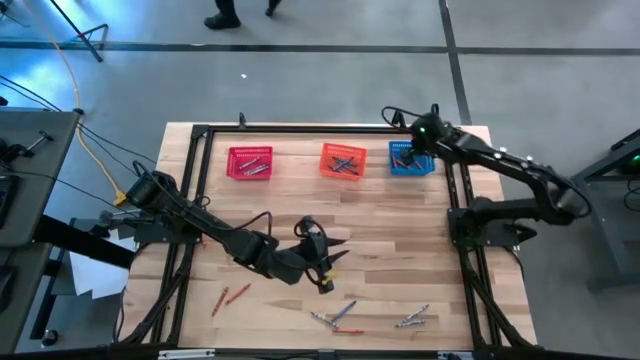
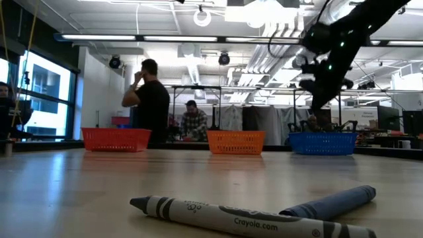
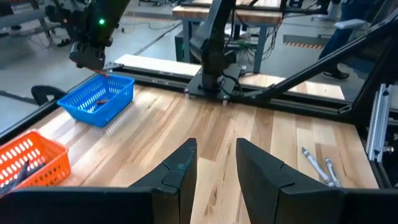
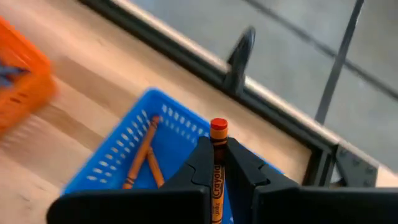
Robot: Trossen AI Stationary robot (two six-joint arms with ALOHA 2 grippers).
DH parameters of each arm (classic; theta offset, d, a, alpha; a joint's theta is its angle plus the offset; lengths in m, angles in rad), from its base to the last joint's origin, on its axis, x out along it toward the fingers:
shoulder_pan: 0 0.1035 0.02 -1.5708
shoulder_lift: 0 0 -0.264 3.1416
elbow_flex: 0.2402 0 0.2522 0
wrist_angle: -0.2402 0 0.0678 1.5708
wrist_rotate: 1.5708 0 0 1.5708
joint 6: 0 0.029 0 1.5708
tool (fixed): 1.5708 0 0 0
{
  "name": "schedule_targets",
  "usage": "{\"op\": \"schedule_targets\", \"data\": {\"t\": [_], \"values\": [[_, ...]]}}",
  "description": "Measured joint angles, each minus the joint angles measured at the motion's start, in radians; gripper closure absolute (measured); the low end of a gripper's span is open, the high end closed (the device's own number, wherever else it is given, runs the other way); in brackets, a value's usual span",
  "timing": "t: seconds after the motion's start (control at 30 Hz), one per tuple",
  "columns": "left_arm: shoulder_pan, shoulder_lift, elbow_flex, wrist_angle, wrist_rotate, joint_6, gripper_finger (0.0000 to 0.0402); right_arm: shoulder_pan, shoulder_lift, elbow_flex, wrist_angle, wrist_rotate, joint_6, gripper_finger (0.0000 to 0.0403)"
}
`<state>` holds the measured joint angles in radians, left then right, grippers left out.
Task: Sort crayons
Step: Put the orange crayon into the blue bin
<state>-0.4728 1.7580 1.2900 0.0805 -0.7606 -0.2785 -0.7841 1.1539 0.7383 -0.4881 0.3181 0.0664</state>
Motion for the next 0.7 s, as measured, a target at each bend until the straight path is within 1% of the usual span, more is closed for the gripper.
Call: {"op": "schedule_targets", "data": {"t": [0.13,0.3,0.4,0.6,0.7], "values": [[0.0,0.0,0.0,-0.042,0.0,-0.032,0.03,-0.022,0.098,0.0,0.003,-0.017,0.0,0.0392],[0.0,0.0,-0.001,-0.06,0.0,-0.034,0.03,-0.021,0.162,0.0,0.044,-0.036,-0.004,0.0391],[0.0,0.0,-0.001,-0.06,0.0,-0.034,0.03,-0.021,0.173,0.0,0.052,-0.059,-0.004,0.0391],[0.0,0.0,-0.001,-0.059,-0.001,-0.034,0.03,-0.021,0.174,0.0,0.044,-0.061,-0.039,0.039],[0.0,0.0,-0.001,-0.059,-0.001,-0.034,0.03,-0.021,0.174,0.0,0.029,-0.086,-0.048,0.0378]]}}
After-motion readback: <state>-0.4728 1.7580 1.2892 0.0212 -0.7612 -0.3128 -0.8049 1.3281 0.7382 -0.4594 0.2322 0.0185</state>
